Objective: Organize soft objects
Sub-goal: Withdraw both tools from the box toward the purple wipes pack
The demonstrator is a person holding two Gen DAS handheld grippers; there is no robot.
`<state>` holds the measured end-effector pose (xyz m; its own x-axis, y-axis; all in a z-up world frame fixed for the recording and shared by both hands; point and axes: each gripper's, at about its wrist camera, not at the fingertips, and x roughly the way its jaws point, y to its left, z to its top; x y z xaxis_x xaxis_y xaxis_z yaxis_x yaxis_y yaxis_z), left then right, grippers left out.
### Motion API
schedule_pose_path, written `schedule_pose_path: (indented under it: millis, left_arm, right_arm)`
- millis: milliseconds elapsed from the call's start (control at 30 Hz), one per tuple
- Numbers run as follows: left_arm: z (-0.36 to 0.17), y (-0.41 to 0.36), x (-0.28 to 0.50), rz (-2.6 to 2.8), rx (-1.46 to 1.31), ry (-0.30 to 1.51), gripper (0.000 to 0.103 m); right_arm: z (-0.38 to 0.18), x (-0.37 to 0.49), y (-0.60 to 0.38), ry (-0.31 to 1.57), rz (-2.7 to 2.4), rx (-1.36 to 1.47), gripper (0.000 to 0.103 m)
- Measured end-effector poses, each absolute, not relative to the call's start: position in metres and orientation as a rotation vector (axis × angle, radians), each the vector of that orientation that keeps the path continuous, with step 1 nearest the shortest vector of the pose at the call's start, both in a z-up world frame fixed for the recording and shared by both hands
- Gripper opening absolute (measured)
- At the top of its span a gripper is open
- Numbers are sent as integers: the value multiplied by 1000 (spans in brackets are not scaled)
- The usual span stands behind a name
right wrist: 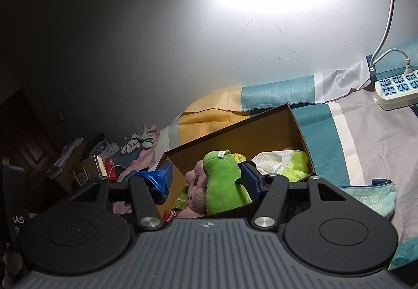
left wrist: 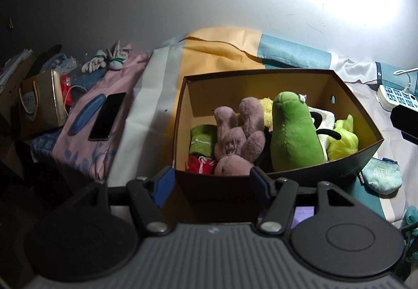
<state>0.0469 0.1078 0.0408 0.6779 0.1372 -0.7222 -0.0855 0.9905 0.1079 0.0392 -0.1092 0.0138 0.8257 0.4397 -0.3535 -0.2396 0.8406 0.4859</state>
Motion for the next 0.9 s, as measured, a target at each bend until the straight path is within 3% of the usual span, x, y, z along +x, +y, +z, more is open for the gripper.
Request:
schedule_pose_path:
  millis: [900]
  left_arm:
    - [-2,11,15,-100,35,924,65]
  right_arm:
    - [-11,-43,-216,518,207,391,43]
